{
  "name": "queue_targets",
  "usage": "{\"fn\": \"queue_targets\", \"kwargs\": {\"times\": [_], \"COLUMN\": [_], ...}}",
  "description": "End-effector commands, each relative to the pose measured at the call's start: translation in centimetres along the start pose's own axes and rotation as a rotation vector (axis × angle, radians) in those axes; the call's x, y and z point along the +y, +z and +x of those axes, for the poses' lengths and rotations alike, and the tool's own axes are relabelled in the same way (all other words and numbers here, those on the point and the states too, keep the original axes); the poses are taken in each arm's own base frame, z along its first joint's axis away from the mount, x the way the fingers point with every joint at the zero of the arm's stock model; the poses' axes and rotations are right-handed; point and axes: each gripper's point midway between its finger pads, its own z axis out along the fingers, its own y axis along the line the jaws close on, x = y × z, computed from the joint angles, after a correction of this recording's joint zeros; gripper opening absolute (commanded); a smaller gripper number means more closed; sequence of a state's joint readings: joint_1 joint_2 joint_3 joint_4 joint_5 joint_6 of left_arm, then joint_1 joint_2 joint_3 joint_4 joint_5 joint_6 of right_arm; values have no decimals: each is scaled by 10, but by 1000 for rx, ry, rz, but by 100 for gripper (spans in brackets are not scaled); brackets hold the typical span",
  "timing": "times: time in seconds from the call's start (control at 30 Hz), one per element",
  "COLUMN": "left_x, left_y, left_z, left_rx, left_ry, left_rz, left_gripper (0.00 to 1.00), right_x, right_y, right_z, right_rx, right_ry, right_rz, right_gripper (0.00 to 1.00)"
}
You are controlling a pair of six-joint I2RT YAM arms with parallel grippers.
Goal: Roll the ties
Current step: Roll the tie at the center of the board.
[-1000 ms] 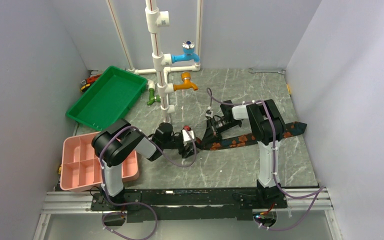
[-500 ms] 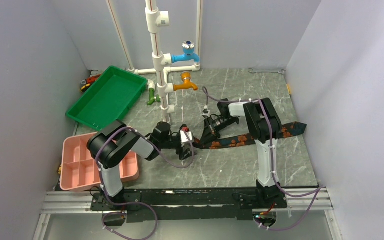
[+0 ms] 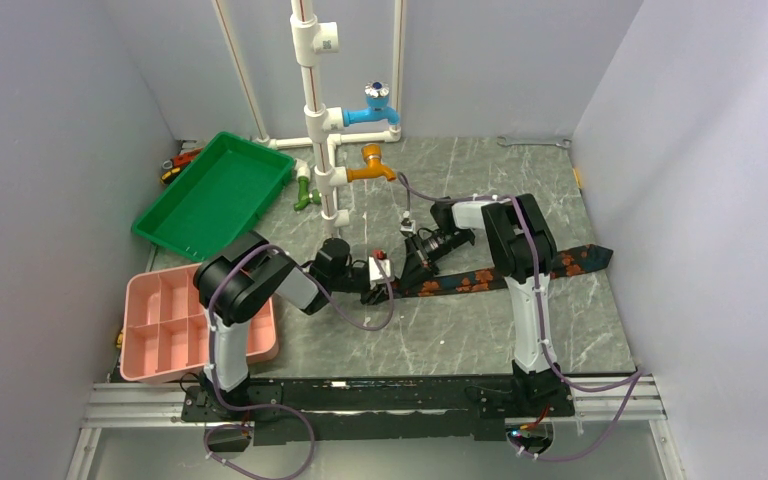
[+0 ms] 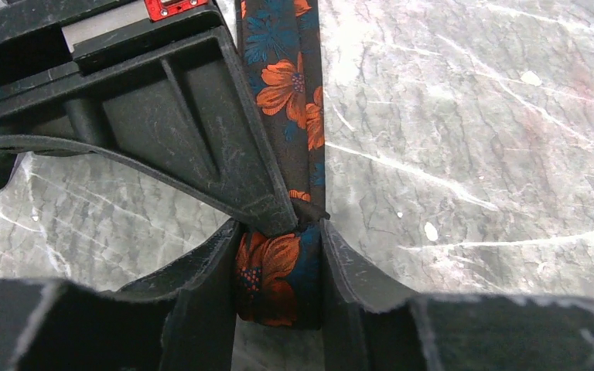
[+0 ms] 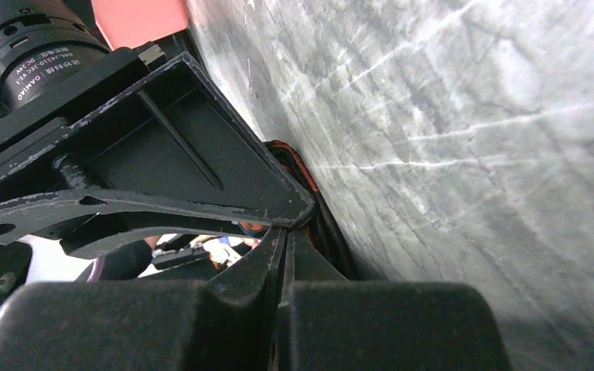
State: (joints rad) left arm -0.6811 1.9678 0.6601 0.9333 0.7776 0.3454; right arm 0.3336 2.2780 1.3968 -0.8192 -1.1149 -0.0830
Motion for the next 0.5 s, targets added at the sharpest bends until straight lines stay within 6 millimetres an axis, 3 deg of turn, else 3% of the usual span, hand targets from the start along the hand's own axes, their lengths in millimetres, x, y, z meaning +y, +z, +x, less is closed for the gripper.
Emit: {"fn": "queue_targets", "kwargs": {"times": [0.0, 0.13, 0.27, 0.47], "left_x": [-28, -30, -35, -37], "left_y": [-7, -17, -26, -27], "left_z": [33, 47, 58, 65], "left_rx": [135, 273, 361, 411], "left_ry": [-122, -196, -232, -252], "left_rz": [44, -15, -35, -34], "left_gripper": [34, 27, 25, 22], "right_x": [-66, -39, -4, 22], "right_y": [7, 4, -8, -15], "right_z": [-1, -6, -8, 5], "right_rx": [23, -45, -116, -165], "right_ry": [-115, -138, -167, -129], "right_rz": [244, 194, 167, 143], "right_gripper": [0, 2, 17, 40]}}
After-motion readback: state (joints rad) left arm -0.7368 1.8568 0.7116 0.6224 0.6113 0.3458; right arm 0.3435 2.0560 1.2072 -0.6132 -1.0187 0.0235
